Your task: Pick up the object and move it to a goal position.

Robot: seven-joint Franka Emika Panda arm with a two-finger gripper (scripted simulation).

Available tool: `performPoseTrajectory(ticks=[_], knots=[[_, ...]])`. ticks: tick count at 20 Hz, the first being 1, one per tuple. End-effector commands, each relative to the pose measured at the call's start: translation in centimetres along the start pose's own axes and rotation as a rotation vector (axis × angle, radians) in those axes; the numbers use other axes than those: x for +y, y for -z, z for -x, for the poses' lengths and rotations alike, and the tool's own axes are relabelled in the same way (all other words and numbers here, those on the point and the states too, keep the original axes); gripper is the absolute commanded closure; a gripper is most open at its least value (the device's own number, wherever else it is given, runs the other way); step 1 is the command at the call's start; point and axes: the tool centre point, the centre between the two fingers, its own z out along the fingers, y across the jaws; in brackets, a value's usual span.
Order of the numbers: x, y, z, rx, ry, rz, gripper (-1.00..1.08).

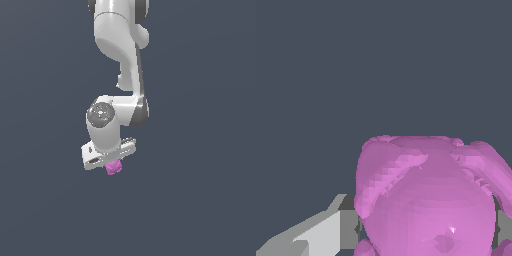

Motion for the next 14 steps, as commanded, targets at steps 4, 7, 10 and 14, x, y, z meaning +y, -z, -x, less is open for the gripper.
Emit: performPoseTrajectory(ticks=[4,7,10,14], knots=[[-1.7,5.6,-0.3,0.001,0.001,0.001,1.08],[-2.8,9.1,-0.5,0.001,0.001,0.001,1.08],[-3.8,12.6,-0.7,0.001,0.001,0.001,1.08],[-5.2,17.2,-1.0,0.001,0.001,0.001,1.08]])
